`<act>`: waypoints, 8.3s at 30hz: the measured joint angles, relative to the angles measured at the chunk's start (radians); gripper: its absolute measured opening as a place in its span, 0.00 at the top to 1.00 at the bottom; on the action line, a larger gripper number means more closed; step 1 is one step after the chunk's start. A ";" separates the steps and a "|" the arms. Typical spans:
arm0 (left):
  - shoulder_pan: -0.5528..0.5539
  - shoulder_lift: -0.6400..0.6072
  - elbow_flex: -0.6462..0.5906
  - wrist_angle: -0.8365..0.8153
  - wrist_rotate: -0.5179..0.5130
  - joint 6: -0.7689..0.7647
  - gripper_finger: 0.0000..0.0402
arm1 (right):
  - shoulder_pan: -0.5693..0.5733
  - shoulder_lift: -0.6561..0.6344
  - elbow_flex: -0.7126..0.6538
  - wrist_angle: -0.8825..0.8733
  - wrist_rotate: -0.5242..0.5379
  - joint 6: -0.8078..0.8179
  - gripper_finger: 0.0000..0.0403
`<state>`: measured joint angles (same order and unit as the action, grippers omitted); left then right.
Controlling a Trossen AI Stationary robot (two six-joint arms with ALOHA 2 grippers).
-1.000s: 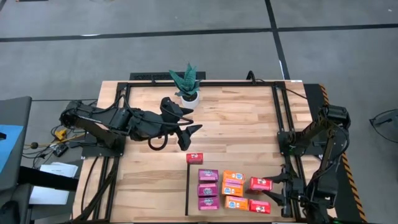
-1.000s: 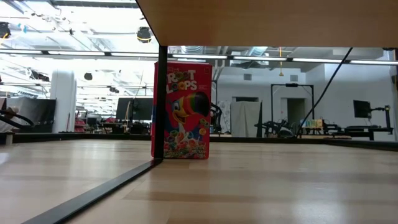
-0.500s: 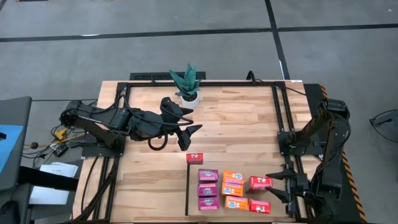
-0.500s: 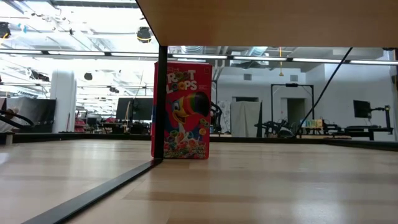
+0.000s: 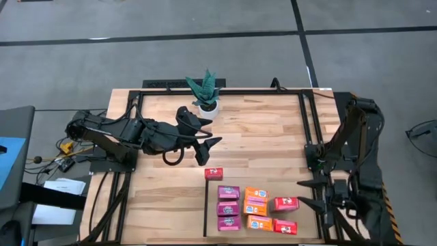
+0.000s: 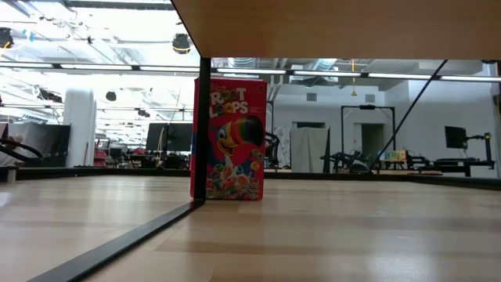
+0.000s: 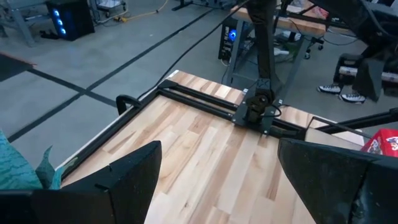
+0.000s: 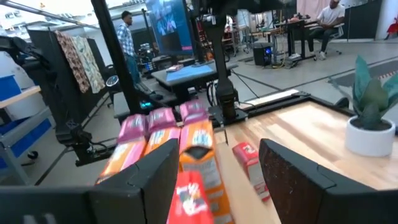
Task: Stack cereal on shelf
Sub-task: Put the red cereal box on the middle right shelf
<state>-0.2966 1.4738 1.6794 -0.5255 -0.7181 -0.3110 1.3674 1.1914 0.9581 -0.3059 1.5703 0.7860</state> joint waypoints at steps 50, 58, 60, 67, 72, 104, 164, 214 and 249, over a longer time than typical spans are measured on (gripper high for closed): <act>0.001 0.000 0.000 0.001 -0.031 -0.046 0.22 | -0.081 0.060 0.000 -0.453 -0.500 0.594 0.96; 0.001 0.000 0.000 0.001 -0.031 -0.034 0.22 | -0.105 0.060 0.000 -0.434 -0.543 0.534 0.94; 0.001 0.000 0.000 0.001 -0.031 -0.032 0.22 | -0.122 0.060 -0.001 -0.422 -0.568 0.501 0.96; 0.002 0.000 0.000 0.000 -0.031 -0.015 0.22 | -0.178 0.060 -0.001 -0.399 -0.630 0.410 0.95; 0.002 0.000 0.000 -0.004 -0.031 -0.011 0.22 | -0.209 0.054 -0.001 -0.396 -0.690 0.327 0.92; 0.011 0.000 0.000 -0.008 -0.031 0.044 0.22 | -0.279 0.005 -0.001 -0.262 -0.765 0.076 0.93; 0.019 0.000 0.000 -0.032 0.026 -0.042 0.22 | -0.707 -0.052 0.200 -0.495 -1.533 -0.200 0.98; 0.019 0.000 0.000 -0.046 0.021 0.022 0.22 | -0.841 0.011 0.361 -0.655 -1.650 -0.311 0.92; 0.019 -0.082 0.001 -0.115 0.020 0.014 0.22 | -0.267 0.306 0.549 -0.740 -1.279 0.542 0.93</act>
<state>-0.2779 1.3922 1.6806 -0.6405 -0.6980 -0.2966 1.1000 1.4970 1.5074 -1.0461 0.2916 1.3282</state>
